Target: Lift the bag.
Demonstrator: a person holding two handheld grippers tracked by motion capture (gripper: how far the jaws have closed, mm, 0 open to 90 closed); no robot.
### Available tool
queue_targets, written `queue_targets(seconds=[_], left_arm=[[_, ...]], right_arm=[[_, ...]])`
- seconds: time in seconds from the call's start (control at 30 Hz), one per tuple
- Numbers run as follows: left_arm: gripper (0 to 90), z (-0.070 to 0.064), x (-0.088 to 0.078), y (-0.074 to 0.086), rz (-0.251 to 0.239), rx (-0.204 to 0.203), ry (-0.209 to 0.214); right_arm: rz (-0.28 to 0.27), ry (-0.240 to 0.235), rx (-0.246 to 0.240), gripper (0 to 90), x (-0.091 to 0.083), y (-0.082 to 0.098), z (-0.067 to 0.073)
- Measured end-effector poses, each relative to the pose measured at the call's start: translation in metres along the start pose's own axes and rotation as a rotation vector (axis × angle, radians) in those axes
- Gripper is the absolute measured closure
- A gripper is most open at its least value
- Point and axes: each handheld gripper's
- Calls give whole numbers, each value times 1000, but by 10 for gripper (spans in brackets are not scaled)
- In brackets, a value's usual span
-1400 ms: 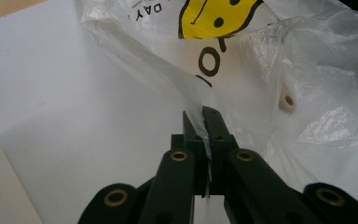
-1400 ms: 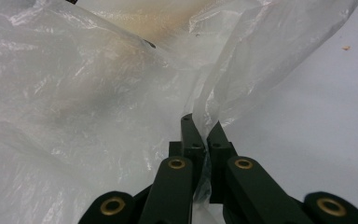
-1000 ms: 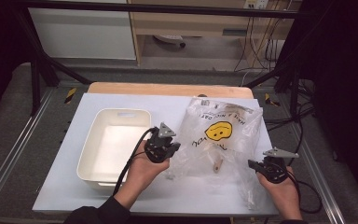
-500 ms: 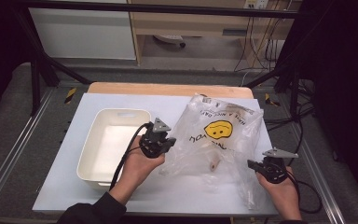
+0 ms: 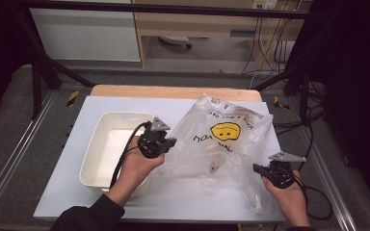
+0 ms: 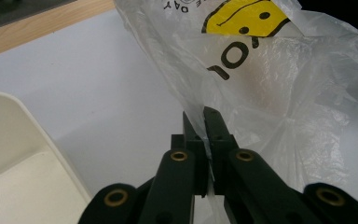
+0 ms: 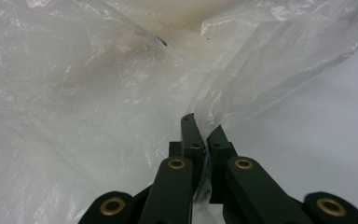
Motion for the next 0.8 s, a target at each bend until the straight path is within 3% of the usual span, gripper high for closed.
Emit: queue_targets(seconds=[0.17, 0.27, 0.37, 0.8], left_arm=[[900, 4, -1, -1, -3, -3, 15], [900, 8, -2, -2, 6, 15, 18], [900, 15, -4, -4, 2, 2, 30], [900, 38, -9, -9, 12, -8, 4]], right_arm=[[-15, -13, -2, 900, -2, -6, 1], [-32, -9, -25, 900, -4, -13, 3], [-30, -10, -45, 900, -2, -19, 6], [-2, -25, -134, 900, -1, -49, 13]])
Point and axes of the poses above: each handheld gripper's, and its own axes: x roughly forward along the jaws, y roughly out of its underside, z roughly to its left, and after that the axes turned 6 degrees about -y, right-handed
